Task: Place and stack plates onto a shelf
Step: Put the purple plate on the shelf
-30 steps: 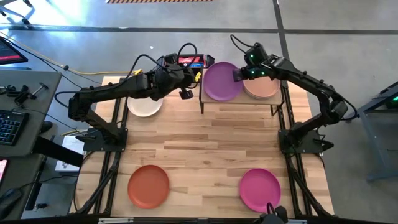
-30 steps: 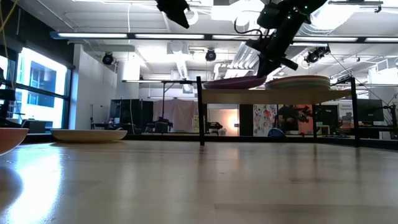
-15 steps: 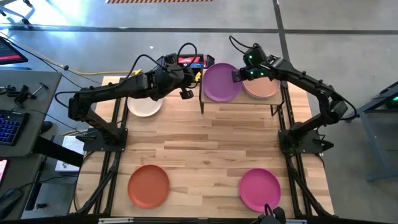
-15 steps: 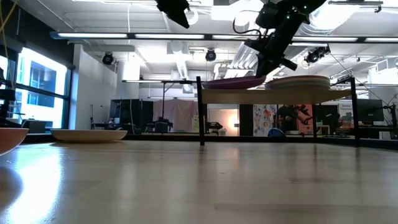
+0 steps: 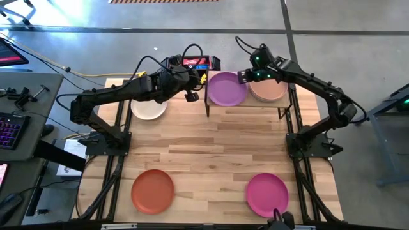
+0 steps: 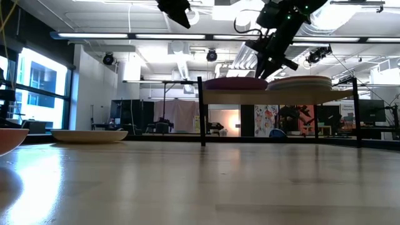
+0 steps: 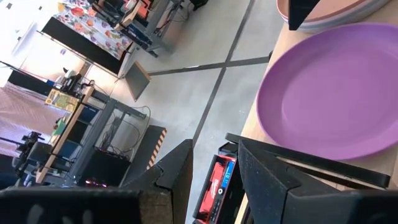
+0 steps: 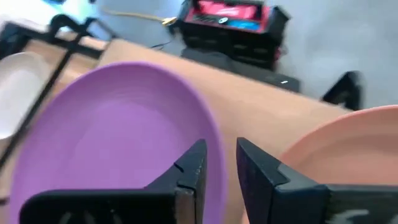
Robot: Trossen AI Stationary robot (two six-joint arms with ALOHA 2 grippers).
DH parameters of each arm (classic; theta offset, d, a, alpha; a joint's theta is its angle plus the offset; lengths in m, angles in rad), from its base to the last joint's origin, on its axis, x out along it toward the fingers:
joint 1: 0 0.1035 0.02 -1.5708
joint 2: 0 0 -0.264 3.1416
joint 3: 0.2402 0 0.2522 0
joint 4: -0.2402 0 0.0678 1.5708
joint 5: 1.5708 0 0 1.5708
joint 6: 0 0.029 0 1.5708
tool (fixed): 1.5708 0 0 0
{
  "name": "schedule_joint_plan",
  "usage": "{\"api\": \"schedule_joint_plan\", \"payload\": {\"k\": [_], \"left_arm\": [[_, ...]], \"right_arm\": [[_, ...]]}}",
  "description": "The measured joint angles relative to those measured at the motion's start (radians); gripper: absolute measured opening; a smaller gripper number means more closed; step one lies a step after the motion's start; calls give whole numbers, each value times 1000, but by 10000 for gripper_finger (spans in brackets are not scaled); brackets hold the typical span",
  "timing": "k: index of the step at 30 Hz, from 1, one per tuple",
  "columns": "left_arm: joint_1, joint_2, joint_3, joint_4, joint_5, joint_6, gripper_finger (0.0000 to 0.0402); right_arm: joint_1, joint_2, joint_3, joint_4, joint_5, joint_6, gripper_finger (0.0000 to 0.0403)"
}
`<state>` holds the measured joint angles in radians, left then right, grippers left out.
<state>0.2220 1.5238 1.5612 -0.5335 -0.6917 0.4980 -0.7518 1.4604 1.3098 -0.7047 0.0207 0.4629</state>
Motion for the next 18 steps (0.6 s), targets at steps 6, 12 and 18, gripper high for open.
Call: {"api": "schedule_joint_plan", "payload": {"k": [6,12,18], "left_arm": [[0,0,0,-7,2,-13,120],[0,0,0,-151,29,-90,120],[0,0,0,-319,44,-230,120]], "right_arm": [[16,-14,28,-24,-157,0,66],[97,-15,76,-107,-349,-31,66],[210,-15,79,-211,-391,-34,66]]}}
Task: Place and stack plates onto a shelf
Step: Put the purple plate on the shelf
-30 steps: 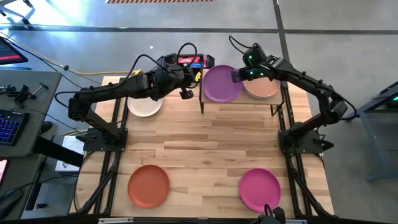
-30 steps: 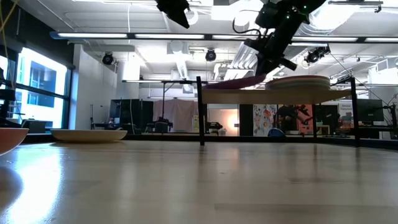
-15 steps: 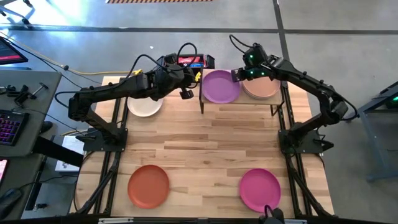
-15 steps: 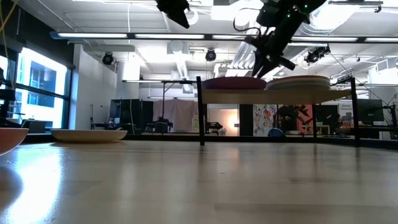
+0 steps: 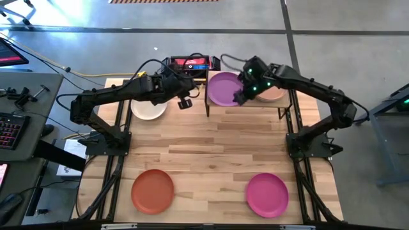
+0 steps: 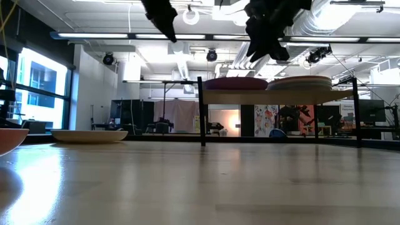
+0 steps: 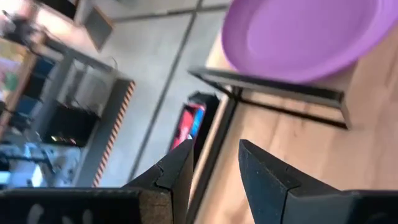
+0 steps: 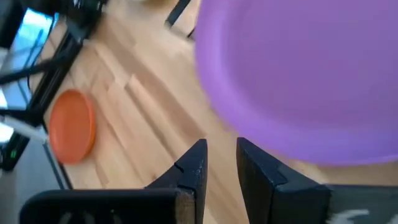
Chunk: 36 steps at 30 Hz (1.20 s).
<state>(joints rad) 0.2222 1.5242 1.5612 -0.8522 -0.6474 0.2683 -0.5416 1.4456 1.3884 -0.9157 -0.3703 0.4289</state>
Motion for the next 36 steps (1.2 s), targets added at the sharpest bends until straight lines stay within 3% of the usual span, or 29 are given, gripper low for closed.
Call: {"api": "schedule_joint_plan", "payload": {"k": [9,17,36], "left_arm": [[0,0,0,-134,8,-116,120],[19,0,0,-156,8,-143,120],[39,0,0,-177,8,-171,120]], "right_arm": [[98,29,0,2,77,42,66],[136,107,0,24,81,64,66],[104,145,0,52,212,94,66]]}}
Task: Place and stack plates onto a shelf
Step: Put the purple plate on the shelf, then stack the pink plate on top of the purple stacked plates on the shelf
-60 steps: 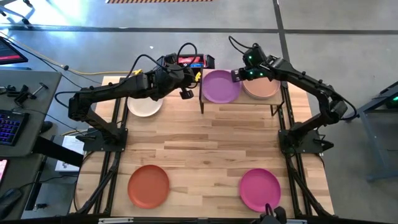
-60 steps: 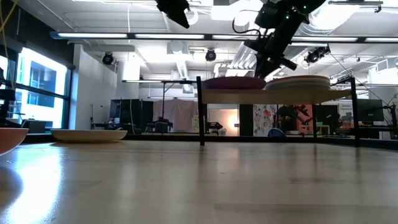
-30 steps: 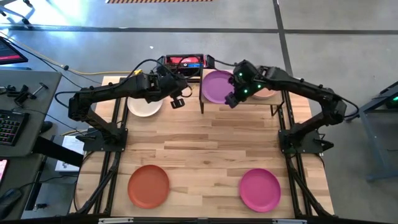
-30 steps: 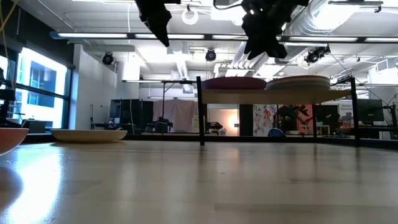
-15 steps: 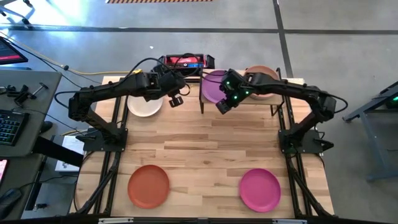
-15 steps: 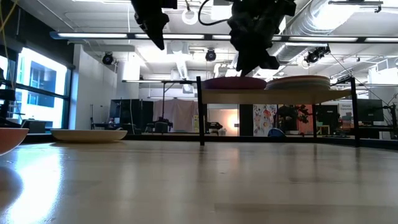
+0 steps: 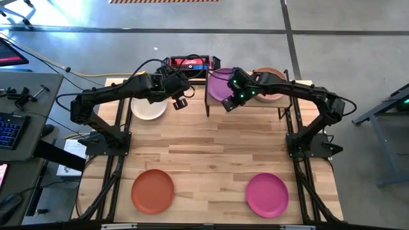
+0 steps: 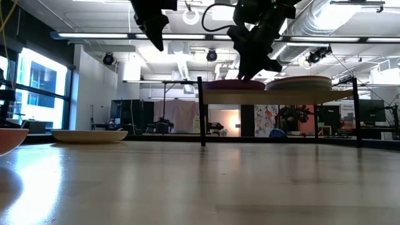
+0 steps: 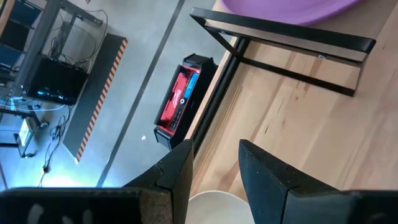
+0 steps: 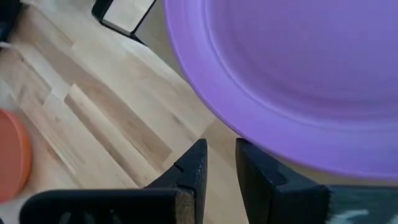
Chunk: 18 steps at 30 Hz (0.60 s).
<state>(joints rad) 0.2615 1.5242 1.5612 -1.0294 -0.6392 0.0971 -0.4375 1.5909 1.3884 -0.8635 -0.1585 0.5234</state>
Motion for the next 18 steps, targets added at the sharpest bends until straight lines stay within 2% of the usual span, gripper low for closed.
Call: {"api": "schedule_joint_plan", "payload": {"k": [8,18], "left_arm": [[0,0,0,-41,8,-32,120],[0,0,-33,-164,121,-127,120]], "right_arm": [[27,-3,0,-17,-99,1,66],[126,-68,0,-164,-123,-6,66]]}}
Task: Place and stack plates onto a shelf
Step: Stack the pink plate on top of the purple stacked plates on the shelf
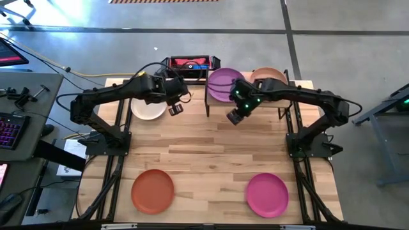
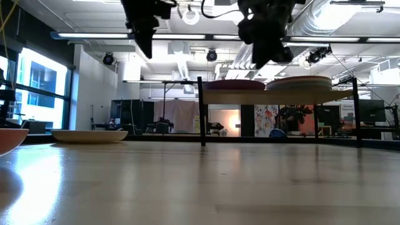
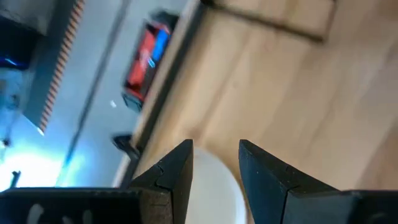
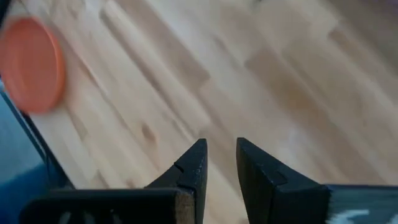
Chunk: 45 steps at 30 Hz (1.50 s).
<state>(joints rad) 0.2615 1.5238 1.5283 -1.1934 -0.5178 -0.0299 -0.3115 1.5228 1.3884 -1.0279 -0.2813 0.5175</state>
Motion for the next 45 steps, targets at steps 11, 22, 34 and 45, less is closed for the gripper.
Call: {"api": "schedule_joint_plan", "payload": {"k": [11,22,34,45], "left_arm": [[-11,1,-167,-159,71,-99,120],[-65,-5,-277,-204,124,-179,120],[-174,-5,-307,-217,124,-246,120],[-267,-5,-307,-220,125,-310,120]], "right_arm": [[201,-10,0,-231,-15,-99,66],[481,-10,-136,-163,-4,8,66],[752,-10,-259,-9,235,200,66],[833,-10,-433,154,168,250,66]]}}
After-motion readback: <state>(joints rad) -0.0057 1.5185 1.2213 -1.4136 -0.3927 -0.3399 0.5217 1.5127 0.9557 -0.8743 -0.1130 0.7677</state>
